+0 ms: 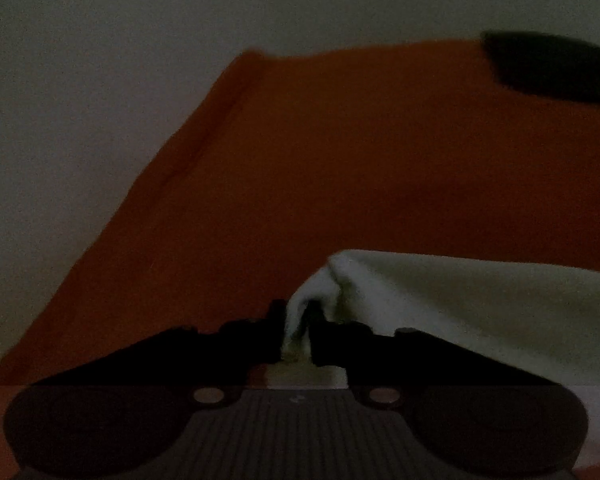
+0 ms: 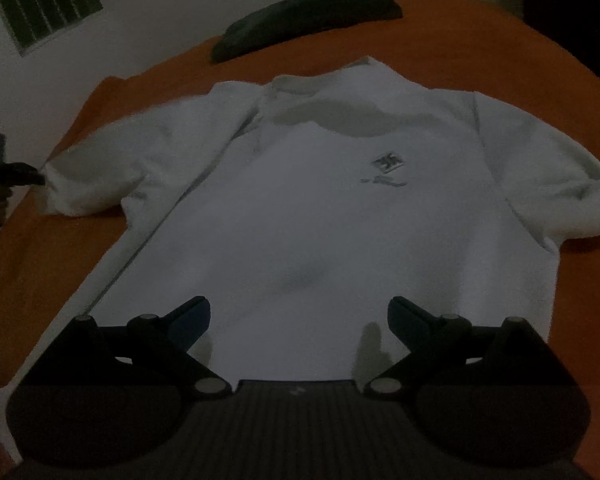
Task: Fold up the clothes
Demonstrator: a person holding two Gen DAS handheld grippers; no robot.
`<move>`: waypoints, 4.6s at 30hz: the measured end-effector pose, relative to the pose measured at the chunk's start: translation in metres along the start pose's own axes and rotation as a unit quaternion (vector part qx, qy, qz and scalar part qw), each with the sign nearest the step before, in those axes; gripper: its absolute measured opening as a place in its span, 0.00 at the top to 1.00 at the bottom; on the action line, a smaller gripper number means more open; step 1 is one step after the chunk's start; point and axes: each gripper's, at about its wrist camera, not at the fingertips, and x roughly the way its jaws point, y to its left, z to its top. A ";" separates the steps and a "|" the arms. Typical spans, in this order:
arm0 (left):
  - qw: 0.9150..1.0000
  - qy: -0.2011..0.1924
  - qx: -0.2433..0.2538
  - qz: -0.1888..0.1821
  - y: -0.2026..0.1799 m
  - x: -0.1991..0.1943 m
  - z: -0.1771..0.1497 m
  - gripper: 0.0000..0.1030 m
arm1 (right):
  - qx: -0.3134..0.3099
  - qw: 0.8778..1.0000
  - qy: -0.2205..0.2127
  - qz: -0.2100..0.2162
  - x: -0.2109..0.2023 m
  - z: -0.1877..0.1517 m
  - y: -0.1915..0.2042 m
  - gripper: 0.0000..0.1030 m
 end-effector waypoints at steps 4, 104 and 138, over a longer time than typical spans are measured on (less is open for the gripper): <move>0.996 -0.018 -0.077 0.031 0.021 -0.003 0.036 0.94 | -0.007 1.000 0.008 -0.003 -0.005 -0.013 0.003 0.05; 0.966 -0.095 0.038 -0.235 -0.086 -0.252 -0.351 0.00 | -0.155 0.984 -0.087 -0.029 0.007 -0.178 0.150 0.00; 0.964 -0.127 0.042 -0.230 -0.086 -0.249 -0.369 0.00 | -0.169 0.981 -0.093 -0.034 0.003 -0.185 0.144 0.00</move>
